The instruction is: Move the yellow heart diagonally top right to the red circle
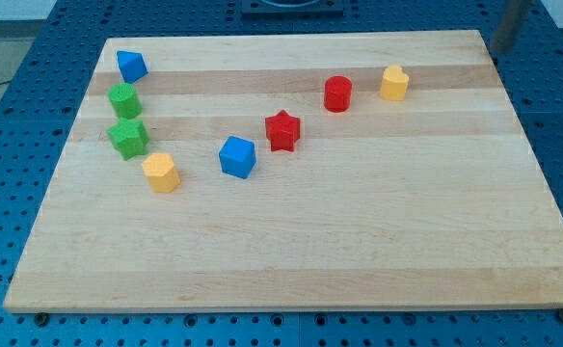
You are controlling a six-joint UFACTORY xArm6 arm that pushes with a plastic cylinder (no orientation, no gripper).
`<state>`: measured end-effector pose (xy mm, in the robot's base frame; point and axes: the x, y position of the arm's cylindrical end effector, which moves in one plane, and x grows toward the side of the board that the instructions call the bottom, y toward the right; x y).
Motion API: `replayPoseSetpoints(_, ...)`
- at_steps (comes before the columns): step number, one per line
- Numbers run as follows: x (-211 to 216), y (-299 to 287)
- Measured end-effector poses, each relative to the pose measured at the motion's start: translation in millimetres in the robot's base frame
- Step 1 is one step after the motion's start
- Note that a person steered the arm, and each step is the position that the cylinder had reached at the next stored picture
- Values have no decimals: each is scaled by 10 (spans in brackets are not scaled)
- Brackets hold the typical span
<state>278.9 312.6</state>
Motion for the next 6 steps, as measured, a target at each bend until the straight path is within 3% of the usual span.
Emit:
replayPoseSetpoints(1, 609, -286)
replayPoseSetpoints(3, 587, -1406)
replayPoseSetpoints(4, 718, -1702)
replayPoseSetpoints(6, -48, -1724)
